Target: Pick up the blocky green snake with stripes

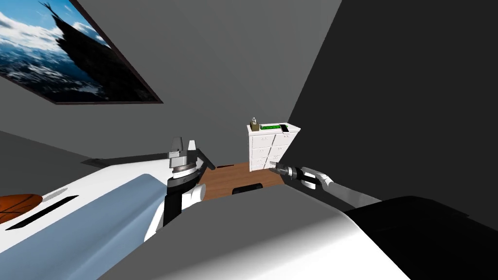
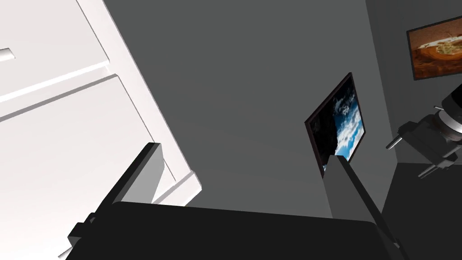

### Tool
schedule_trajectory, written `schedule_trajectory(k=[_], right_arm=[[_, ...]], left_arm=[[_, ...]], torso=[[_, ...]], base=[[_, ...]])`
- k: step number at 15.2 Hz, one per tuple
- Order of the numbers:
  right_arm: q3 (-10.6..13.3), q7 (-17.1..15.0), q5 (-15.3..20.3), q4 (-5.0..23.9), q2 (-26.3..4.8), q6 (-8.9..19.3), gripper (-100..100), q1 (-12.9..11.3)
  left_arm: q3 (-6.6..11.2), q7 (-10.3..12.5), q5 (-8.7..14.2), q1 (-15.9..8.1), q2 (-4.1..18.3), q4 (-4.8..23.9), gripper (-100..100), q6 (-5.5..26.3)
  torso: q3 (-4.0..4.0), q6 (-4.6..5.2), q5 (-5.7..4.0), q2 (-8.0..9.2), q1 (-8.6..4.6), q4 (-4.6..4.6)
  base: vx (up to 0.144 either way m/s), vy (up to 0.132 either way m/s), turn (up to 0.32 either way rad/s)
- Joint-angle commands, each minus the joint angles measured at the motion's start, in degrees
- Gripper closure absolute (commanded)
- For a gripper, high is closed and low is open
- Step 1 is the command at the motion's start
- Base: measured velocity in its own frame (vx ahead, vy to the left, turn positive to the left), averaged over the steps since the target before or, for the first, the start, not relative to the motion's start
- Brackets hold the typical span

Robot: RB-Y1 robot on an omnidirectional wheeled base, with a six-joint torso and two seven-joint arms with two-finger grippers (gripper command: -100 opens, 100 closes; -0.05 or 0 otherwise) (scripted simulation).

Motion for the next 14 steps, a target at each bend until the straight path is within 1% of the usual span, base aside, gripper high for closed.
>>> schedule_trajectory(k=[1,2,3,4,5,6,7,8,9,10,11,12,13,14], right_arm=[[0.6,0.5,0.2,1.4,-2.5,-0.8,-100,0.0],[2.6,1.3,0.9,3.9,-3.9,-2.6,-100,-0.8],[2.6,1.3,0.9,4.8,-5.2,-2.6,-100,-0.8],[2.6,1.3,0.9,4.9,-6.5,-2.6,-100,-0.8],[2.6,1.3,0.9,4.9,-6.9,-2.6,-100,-0.8],[4.5,2.1,1.5,7.7,-8.7,-4.4,-100,-1.7],[4.5,2.1,1.5,8.4,-9.8,-4.4,-100,-1.7],[4.5,2.1,1.5,8.4,-10.8,-4.4,-100,-1.7],[4.5,2.1,1.5,8.4,-11.1,-4.4,-100,-1.7],[6.5,2.9,2.1,11.3,-13.2,-6.1,-100,-2.5],[6.5,2.9,2.1,11.9,-14.1,-6.1,-100,-2.5],[6.5,2.9,2.1,11.9,-15.3,-6.1,-100,-2.5],[8.4,3.8,2.7,14.2,-16.8,-7.7,-100,-3.4],[8.4,3.8,2.7,15.1,-18.0,-7.7,-100,-3.4]], left_arm=[[0.0,0.0,0.0,0.0,0.0,0.0,0,0.0],[0.0,0.0,0.0,0.0,0.0,0.0,0,0.0],[0.0,0.0,0.0,0.0,0.0,0.0,0,0.0],[0.0,0.0,0.0,0.0,0.0,0.0,0,0.0],[0.0,0.0,0.0,0.0,0.0,0.0,0,0.0],[0.01,0.0,0.0,0.0,0.0,0.0,0,0.0],[0.0,0.0,0.0,0.0,0.0,0.0,0,0.0],[0.0,0.0,0.0,0.0,0.0,0.0,0,0.0],[0.01,0.0,0.0,0.0,0.0,0.0,0,0.0],[0.01,0.0,0.0,0.0,0.0,0.0,0,0.0],[0.0,0.0,0.0,0.0,0.0,0.0,0,0.0],[0.0,0.0,0.0,0.0,0.0,0.0,0,0.0],[0.01,0.0,0.0,0.0,0.0,0.0,0,0.0],[0.0,0.0,0.0,0.0,0.0,0.0,0,0.0]], torso=[[0.0,0.0,0.0,0.0,0.0,0.0],[0.0,0.04,0.0,0.0,-0.01,0.0],[0.01,0.01,0.0,0.01,0.03,0.0],[0.01,0.0,0.02,0.01,0.06,0.01],[0.0,0.04,0.01,-0.01,0.03,0.0],[-0.02,0.06,0.0,-0.05,-0.03,0.0],[-0.03,0.0,0.0,-0.05,-0.02,-0.01],[-0.02,0.01,0.0,-0.04,0.0,-0.01],[-0.02,0.04,0.01,-0.04,-0.02,0.0],[-0.03,0.06,-0.01,-0.06,-0.06,0.0],[-0.03,-0.01,-0.01,-0.07,-0.04,-0.01],[-0.03,0.0,0.0,-0.05,-0.02,-0.01],[-0.02,0.03,0.01,-0.05,-0.03,0.0],[-0.01,0.0,0.0,-0.02,-0.01,0.0]], base=[[-0.046,0.03,0.099],[-0.048,0.047,0.186],[-0.051,0.054,0.229],[-0.035,0.036,0.092],[-0.019,0.018,-0.016],[-0.033,0.034,0.177],[-0.04,0.039,0.223],[-0.031,0.026,0.102],[-0.019,0.013,0.008],[-0.03,0.029,0.175],[-0.039,0.035,0.217],[-0.032,0.025,0.108],[-0.044,0.036,0.22],[-0.046,0.034,0.221]])
